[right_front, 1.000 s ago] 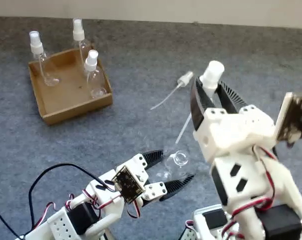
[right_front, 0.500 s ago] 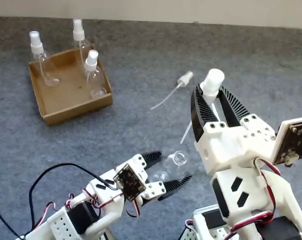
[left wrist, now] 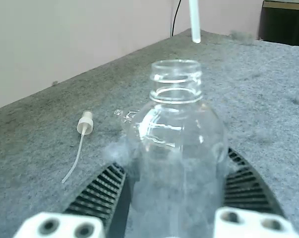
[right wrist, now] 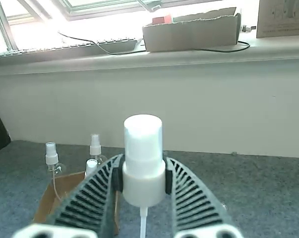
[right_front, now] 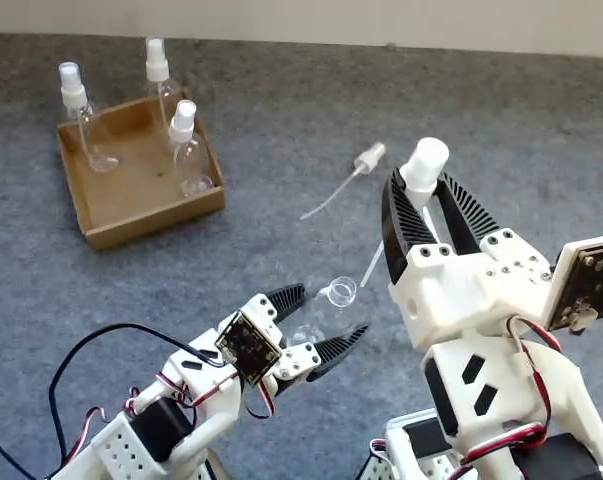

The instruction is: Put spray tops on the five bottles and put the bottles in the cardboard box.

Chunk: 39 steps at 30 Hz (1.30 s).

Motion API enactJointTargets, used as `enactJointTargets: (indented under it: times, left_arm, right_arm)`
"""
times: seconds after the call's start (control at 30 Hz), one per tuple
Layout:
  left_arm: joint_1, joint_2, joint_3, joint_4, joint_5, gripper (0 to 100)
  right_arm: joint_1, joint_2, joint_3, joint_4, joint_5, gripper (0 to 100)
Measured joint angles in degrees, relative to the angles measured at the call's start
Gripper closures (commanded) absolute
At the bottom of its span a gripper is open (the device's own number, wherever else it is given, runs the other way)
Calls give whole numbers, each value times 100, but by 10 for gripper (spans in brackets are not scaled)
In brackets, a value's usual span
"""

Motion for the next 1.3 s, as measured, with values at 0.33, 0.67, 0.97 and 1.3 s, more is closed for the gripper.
enactJointTargets:
  times: [0.33, 0.67, 0.97, 1.3]
  left_arm:
    - [0, 0, 0, 0, 0, 864]
    - [0, 0, 0, 0, 0, 864]
    - [9, 0, 0, 0, 0, 864]
    - [9, 0, 0, 0, 0, 864]
  right_arm:
    - [-730, 0, 0, -26, 18, 993]
    - [-738, 26, 440, -413, 18, 993]
    - [-738, 18, 615, -563, 158, 993]
    - [-738, 9, 615, -563, 730, 993]
